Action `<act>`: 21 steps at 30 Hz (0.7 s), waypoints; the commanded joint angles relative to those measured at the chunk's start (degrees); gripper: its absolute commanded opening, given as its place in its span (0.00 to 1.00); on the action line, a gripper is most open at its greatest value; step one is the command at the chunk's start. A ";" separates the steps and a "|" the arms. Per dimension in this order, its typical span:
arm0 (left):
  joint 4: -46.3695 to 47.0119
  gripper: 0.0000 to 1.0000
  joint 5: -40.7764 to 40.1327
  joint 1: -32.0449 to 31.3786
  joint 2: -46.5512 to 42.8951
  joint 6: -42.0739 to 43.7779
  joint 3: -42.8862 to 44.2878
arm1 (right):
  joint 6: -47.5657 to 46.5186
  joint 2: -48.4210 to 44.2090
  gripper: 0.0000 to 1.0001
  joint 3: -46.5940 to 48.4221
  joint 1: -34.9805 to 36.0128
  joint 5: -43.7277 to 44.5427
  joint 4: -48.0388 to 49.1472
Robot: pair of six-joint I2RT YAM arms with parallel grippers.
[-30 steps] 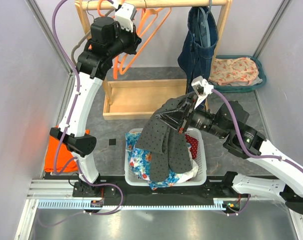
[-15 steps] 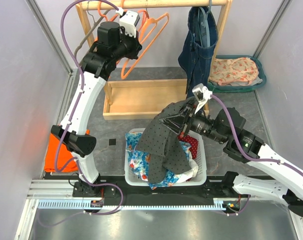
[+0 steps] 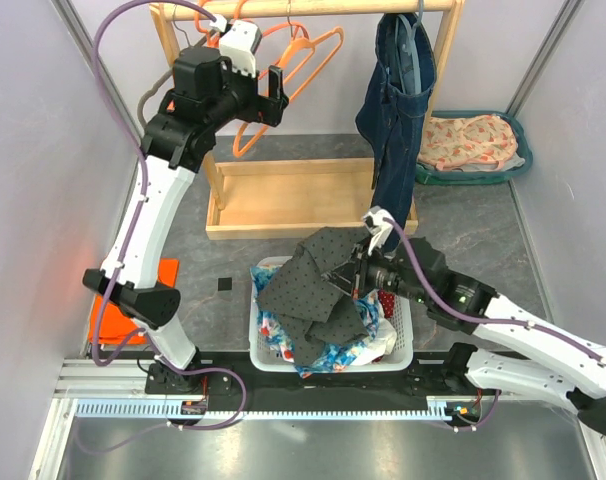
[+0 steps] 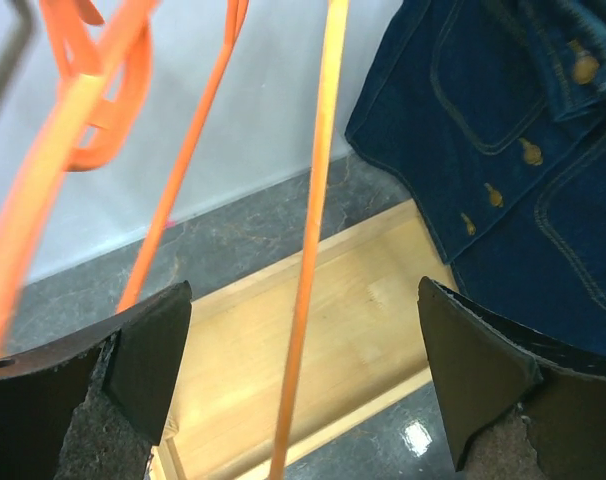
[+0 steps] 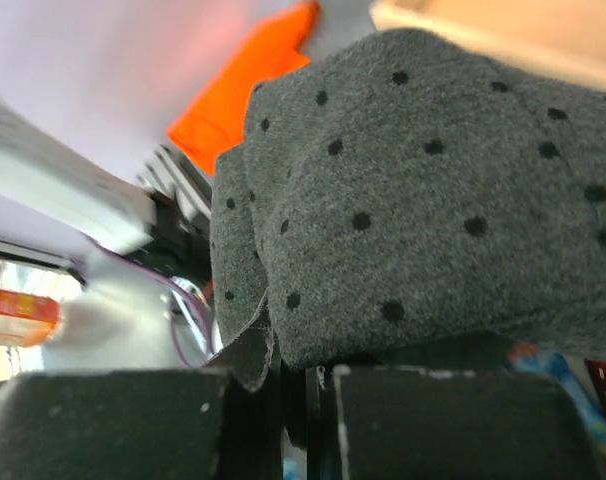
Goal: Remove the skirt from the hanger
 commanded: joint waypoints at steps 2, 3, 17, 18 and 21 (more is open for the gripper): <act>0.61 1.00 7.87 0.10 -8.66 -1.13 -0.27 | 4.18 2.95 0.00 -7.03 0.09 -0.27 -0.16; 0.52 1.00 9.82 0.10 -9.63 -1.30 -0.62 | 4.71 3.39 0.00 -7.84 0.17 -0.71 0.19; -3.61 1.00 16.18 -8.32 -18.77 3.96 -11.25 | 6.21 0.32 0.00 -13.73 0.88 -15.57 -13.42; -3.87 1.00 15.65 -9.47 -18.95 5.53 -12.13 | 6.56 1.02 0.00 -14.17 0.88 -14.87 -14.65; -5.02 1.00 13.45 -13.60 -19.91 7.21 -16.79 | 8.67 6.10 0.00 -17.24 0.88 -12.25 -15.62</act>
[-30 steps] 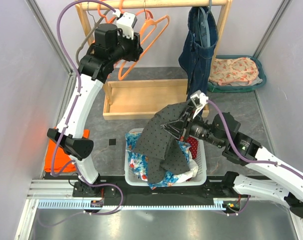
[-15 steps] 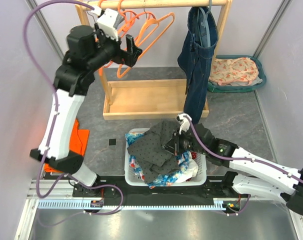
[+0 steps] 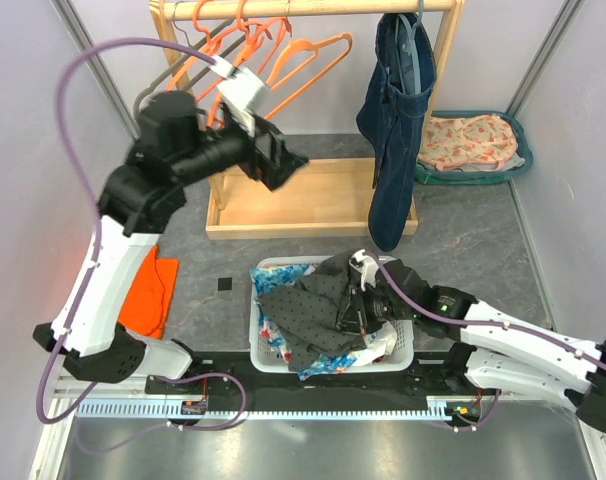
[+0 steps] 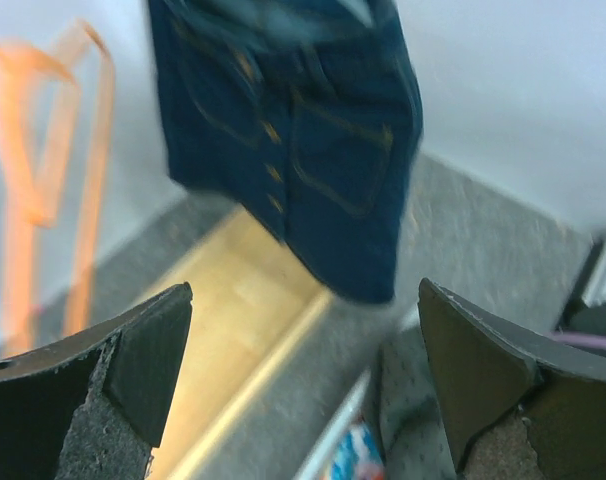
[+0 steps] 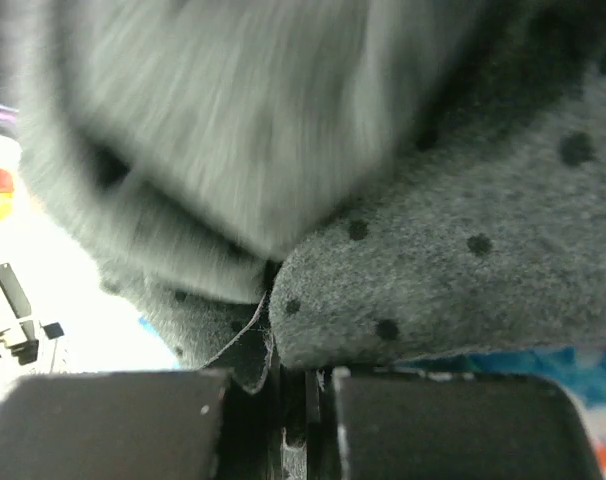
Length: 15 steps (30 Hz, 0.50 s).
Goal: Remove the skirt from the hanger
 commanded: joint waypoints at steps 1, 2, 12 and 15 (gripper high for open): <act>-3.99 1.00 -2.29 -4.93 -0.03 4.73 -7.41 | 5.21 8.38 0.00 -4.90 0.48 1.14 -6.42; -4.17 1.00 -2.29 -6.41 -0.38 4.82 -8.92 | 6.28 10.24 0.00 -6.73 0.57 3.16 -6.69; -8.74 1.00 3.33 -10.47 -5.12 8.24 -24.30 | 14.29 13.78 0.56 -7.99 0.57 17.68 -10.46; -8.74 0.98 2.02 -11.96 -6.01 9.65 -28.00 | 10.79 10.27 0.82 -1.67 0.57 19.17 -18.00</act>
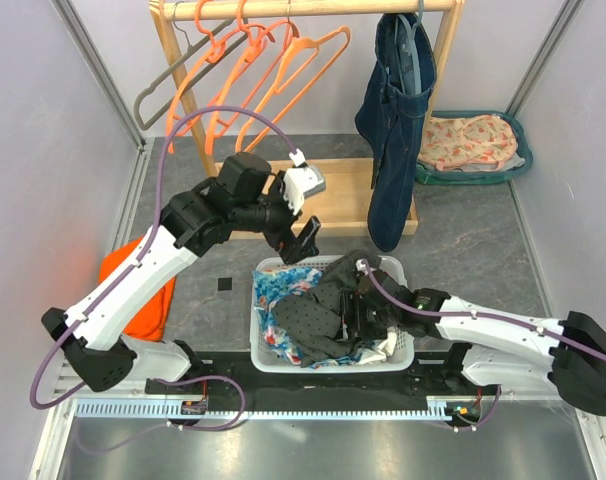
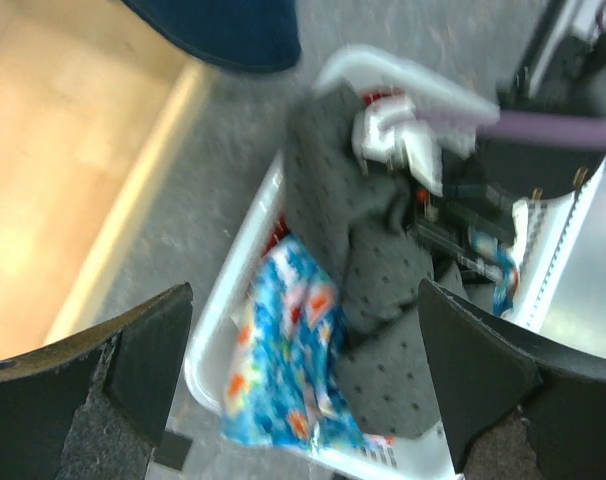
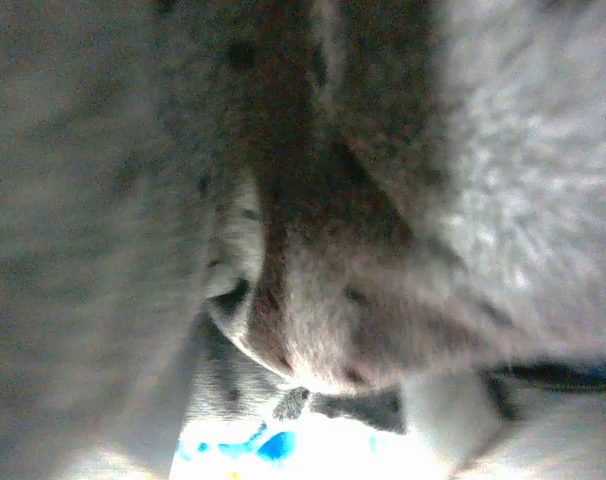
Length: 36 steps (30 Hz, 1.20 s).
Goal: Remove the skirt from the hanger
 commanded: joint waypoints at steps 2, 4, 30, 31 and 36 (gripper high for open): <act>-0.65 0.97 -0.50 -1.56 -2.51 3.88 -2.17 | -4.29 -4.34 0.93 10.32 -0.28 14.76 -26.79; -0.21 0.97 -1.64 -1.56 -1.98 3.88 -0.16 | -4.47 -8.03 0.96 14.21 -0.28 16.26 -30.86; 3.12 0.95 -10.00 -1.56 1.18 3.62 9.61 | -18.88 -1.90 0.20 23.91 -0.28 31.13 -4.44; 3.21 0.94 -10.35 -1.56 1.18 3.53 9.52 | -18.10 -1.81 0.20 21.55 -0.28 30.78 -2.77; 4.62 0.94 -13.69 -1.56 2.41 2.65 10.57 | -15.02 -2.59 0.20 15.47 -0.28 25.96 1.64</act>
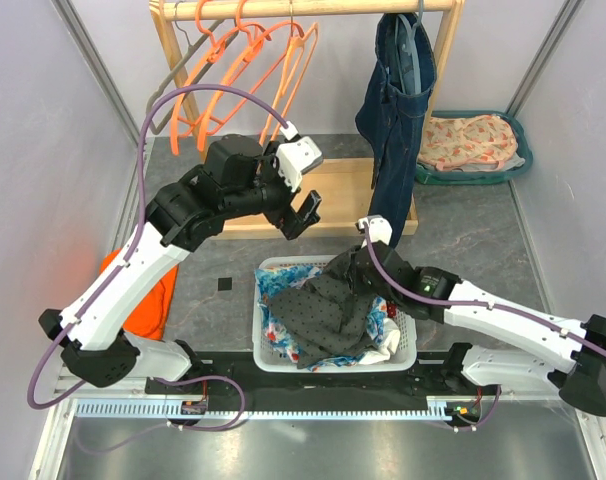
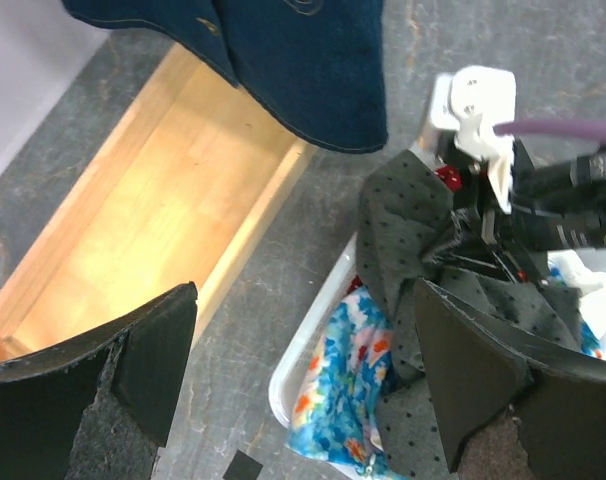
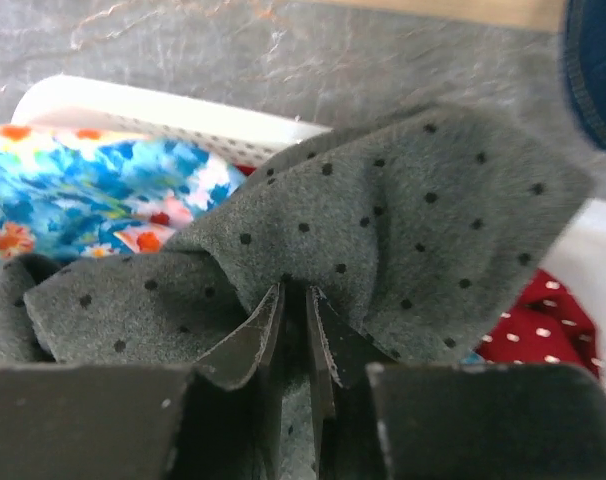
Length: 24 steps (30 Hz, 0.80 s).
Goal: Remove the skirt from the hanger
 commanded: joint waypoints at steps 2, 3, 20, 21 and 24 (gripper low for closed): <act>4.21 0.95 -5.19 -0.08 2.26 -0.24 3.21 | 3.98 -2.73 0.20 -6.78 -0.04 -6.63 8.35; 4.65 0.95 -5.90 -0.08 2.88 -0.41 5.39 | 4.86 -3.69 0.18 -8.01 0.05 -7.69 8.44; 10.98 0.97 -15.30 0.01 8.00 0.28 14.75 | -16.29 11.73 0.93 60.83 0.66 11.07 -33.47; 11.06 0.97 -16.00 -0.07 7.37 0.98 14.21 | -20.31 13.33 0.93 70.37 0.23 12.50 -33.57; 11.15 0.97 -16.01 -0.08 4.82 1.43 12.10 | -28.24 20.62 0.93 86.12 -1.96 17.94 -32.69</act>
